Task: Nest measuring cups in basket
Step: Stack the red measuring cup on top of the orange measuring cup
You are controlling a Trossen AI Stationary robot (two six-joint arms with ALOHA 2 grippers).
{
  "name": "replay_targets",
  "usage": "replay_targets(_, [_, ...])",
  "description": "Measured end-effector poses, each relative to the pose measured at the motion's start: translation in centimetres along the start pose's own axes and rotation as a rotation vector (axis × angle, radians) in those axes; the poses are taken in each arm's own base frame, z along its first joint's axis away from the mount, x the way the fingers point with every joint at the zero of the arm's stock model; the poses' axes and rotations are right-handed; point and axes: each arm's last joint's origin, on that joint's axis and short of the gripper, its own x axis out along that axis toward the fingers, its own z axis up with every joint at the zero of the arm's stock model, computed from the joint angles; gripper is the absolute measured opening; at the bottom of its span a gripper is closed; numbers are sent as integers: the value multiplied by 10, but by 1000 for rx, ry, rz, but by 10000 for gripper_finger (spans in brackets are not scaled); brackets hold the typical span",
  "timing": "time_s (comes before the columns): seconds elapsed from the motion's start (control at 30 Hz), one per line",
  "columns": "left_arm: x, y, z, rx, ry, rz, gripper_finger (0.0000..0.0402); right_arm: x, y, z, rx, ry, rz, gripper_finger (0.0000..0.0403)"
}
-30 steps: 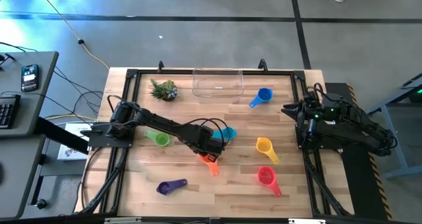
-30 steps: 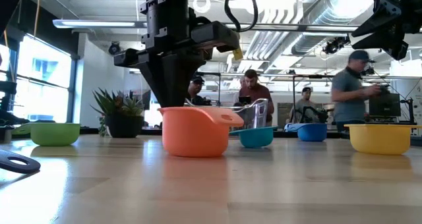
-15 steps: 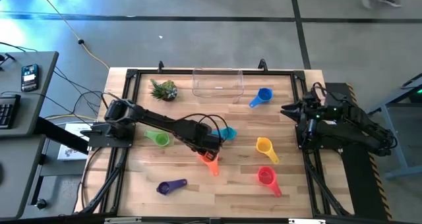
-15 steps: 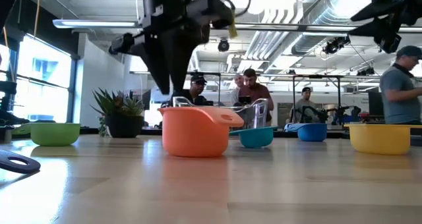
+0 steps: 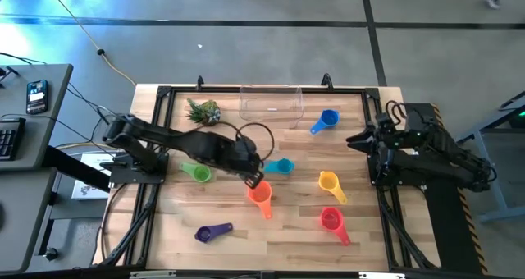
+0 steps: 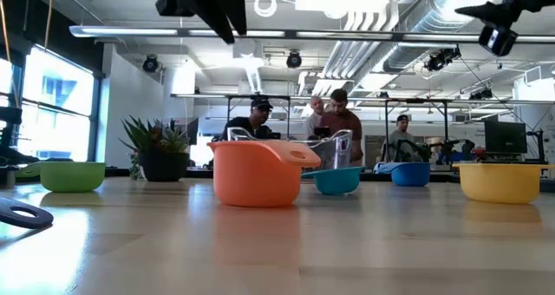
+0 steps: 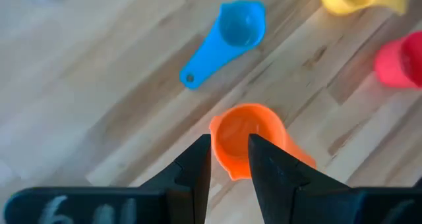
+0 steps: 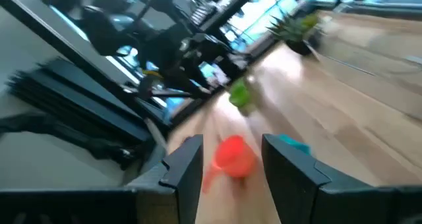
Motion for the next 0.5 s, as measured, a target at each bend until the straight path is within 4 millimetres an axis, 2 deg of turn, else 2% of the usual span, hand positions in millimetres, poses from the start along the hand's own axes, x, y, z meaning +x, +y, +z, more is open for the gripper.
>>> replay_targets(0.17, [-28, 13, 3, 63, -82, 1, 90, 15, 7, 8, 40, 60, 51, 145])
replay_targets(0.3, [-45, 23, 3, 109, -115, 2, 90, 29, 21, 22, 33, 135, 50, 145])
replay_targets(0.5, [-60, 37, 2, 168, -136, 57, 90, 52, 46, 40, 4, 327, -90, 145])
